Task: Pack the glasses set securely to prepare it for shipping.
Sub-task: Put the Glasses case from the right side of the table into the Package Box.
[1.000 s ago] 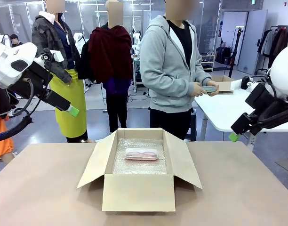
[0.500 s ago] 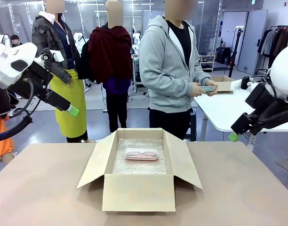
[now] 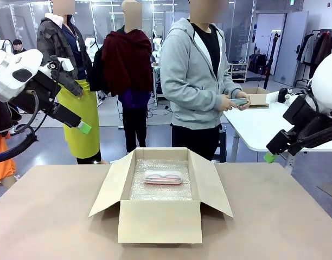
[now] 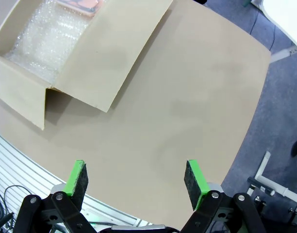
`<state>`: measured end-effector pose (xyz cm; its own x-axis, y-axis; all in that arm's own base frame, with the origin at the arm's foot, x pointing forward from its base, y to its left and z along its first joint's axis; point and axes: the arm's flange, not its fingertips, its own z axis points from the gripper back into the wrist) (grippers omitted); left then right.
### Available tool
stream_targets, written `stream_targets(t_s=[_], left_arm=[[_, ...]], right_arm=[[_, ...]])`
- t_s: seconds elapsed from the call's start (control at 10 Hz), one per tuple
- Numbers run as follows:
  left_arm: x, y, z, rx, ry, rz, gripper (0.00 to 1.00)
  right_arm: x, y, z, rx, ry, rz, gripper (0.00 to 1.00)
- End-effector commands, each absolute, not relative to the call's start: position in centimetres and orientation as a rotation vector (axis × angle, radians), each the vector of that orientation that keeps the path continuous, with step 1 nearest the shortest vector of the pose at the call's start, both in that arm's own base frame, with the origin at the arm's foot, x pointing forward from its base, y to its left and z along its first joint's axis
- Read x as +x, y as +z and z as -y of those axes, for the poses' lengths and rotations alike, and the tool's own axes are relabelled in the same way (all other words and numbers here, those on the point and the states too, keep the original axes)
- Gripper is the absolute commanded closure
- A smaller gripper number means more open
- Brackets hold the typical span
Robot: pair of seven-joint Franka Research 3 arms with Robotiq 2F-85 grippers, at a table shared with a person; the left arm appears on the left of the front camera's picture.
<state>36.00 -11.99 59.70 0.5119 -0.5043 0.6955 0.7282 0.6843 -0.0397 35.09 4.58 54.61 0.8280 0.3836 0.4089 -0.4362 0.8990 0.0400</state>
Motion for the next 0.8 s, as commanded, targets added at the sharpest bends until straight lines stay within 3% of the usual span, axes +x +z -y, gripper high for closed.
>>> stream_targets(t_s=[0.0,0.7], left_arm=[[35.94,59.72,11.84,-0.364,-0.765,0.725,0.0],[35.94,59.72,11.84,-0.364,-0.765,0.725,0.0]], right_arm=[[34.81,54.33,-4.66,0.123,0.424,0.419,0.0],[34.81,54.33,-4.66,0.123,0.424,0.419,0.0]])
